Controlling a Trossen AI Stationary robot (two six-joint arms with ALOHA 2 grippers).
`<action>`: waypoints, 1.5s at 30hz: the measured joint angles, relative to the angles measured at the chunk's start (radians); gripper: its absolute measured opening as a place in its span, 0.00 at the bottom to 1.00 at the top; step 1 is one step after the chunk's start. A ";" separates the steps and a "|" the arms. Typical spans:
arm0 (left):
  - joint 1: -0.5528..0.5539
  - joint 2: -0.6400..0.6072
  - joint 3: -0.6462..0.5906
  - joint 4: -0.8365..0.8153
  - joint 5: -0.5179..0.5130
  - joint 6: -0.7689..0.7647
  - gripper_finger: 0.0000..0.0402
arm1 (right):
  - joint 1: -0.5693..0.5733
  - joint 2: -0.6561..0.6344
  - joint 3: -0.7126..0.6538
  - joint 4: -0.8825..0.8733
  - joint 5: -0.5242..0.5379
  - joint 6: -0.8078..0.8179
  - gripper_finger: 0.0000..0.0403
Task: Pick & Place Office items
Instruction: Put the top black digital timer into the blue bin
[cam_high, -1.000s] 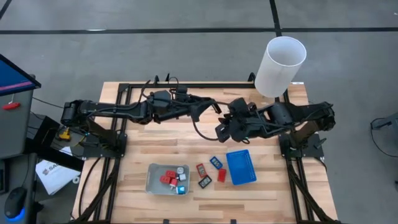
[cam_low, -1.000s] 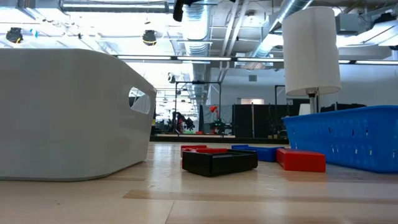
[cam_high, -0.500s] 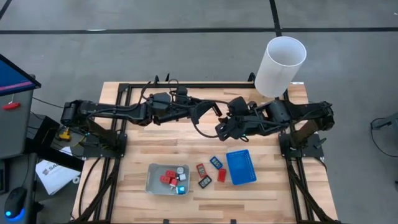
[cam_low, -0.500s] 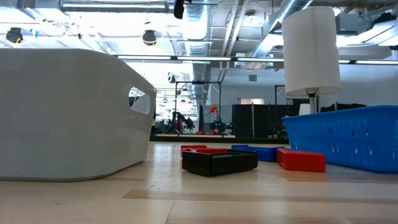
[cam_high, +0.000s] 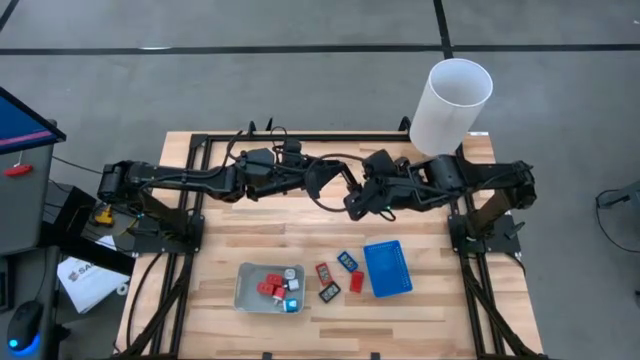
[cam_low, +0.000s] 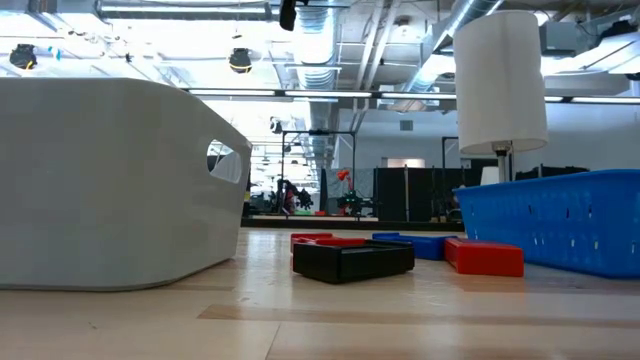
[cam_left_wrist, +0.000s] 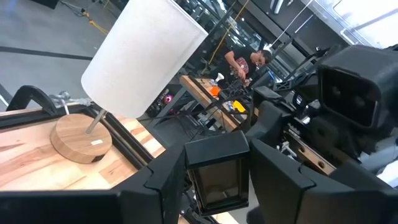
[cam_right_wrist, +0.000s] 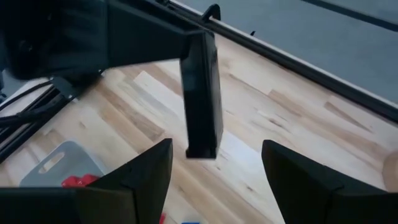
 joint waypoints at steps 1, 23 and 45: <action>0.000 0.000 0.000 0.000 0.000 0.000 0.38 | -0.006 0.000 0.000 0.005 -0.002 -0.009 0.59; 0.000 0.000 0.000 0.002 0.000 -0.015 0.38 | -0.061 0.000 0.000 0.064 -0.112 -0.103 0.26; 0.000 -0.006 0.000 0.000 0.009 -0.005 0.43 | -0.057 0.000 -0.001 0.095 -0.130 -0.096 0.15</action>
